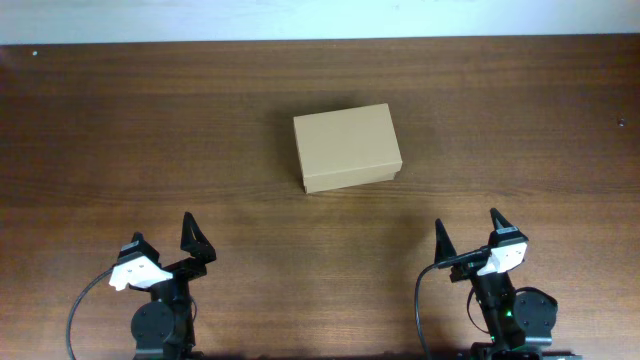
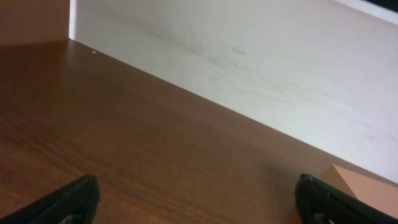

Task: Pack container

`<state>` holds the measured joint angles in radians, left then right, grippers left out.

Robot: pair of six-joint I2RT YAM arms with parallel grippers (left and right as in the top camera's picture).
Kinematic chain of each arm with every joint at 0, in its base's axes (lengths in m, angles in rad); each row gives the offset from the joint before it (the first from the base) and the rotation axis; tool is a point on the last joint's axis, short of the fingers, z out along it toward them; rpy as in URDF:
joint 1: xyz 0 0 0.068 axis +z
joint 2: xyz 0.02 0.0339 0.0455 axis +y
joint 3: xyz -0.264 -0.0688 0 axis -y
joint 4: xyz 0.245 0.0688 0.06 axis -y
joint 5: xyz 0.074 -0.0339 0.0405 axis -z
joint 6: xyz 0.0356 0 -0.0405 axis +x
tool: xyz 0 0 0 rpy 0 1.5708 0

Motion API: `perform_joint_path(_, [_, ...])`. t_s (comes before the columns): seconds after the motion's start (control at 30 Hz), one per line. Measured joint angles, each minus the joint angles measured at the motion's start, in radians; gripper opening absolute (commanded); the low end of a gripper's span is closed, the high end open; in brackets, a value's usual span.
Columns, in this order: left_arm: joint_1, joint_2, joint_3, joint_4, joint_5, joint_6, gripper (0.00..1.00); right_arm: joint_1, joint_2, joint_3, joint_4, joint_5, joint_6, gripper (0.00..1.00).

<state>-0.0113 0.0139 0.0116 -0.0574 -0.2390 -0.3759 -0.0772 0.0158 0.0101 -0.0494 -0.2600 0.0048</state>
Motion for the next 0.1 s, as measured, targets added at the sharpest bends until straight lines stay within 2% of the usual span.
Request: perform_joint_path(0.1, [0.0, 0.0, 0.0, 0.0, 0.0, 0.0, 1.0, 0.0, 0.0, 0.0, 0.0, 0.0, 0.0, 0.99])
